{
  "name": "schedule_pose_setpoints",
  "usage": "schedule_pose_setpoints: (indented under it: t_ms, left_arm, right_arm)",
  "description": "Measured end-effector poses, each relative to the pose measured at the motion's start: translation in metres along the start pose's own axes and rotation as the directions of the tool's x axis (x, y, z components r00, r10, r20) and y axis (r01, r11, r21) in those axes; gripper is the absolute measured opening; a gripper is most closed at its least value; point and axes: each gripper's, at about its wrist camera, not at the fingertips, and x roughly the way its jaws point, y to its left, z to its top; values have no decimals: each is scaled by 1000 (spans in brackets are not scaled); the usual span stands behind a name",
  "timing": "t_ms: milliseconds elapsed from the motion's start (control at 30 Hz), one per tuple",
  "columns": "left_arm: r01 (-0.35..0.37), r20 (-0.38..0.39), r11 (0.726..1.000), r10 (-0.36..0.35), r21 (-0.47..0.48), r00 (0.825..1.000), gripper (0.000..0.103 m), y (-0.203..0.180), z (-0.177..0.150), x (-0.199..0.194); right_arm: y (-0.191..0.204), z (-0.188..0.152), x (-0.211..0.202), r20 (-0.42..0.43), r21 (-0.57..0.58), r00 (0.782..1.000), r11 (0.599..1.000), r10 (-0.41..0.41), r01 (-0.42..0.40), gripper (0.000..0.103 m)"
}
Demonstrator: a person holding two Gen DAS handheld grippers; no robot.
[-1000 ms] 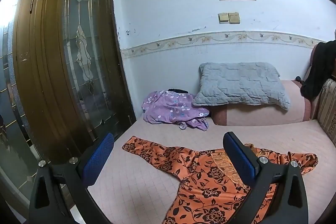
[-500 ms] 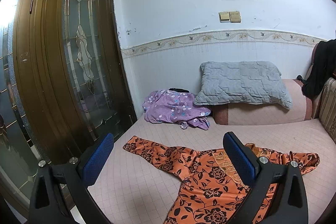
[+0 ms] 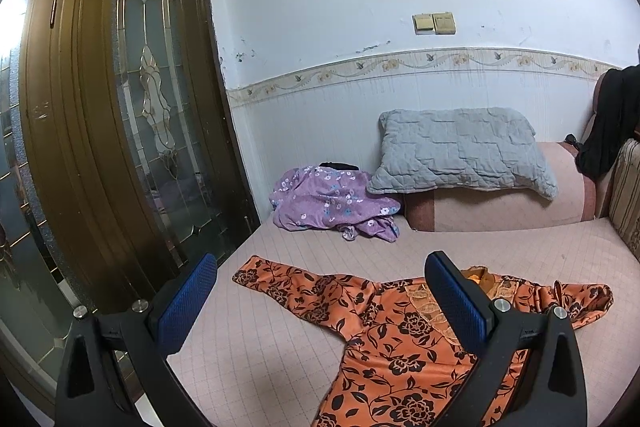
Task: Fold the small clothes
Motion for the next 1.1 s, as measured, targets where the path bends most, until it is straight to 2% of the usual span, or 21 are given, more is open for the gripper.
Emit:
schedule_pose_setpoints:
  t_ms: [667,900,1000,1100]
  left_arm:
    - [10,-48,999,-9,34,999,103,-20,-9,28]
    - [35,-98,997,-29,63,995,103,-41,-23,57]
    - [79,-170,994,-65,80,983,103,-54,-41,84]
    - [162,-325,981,-119,109,938,103,-79,-80,130]
  right_arm:
    - [-11,-16,28,-44,24,999,1000,2,-1,103]
    - [-29,-30,48,-99,49,995,999,-15,20,103]
    - [-52,-45,64,-149,56,988,997,-45,54,103]
    - [-101,-73,87,-258,93,962,988,-95,123,103]
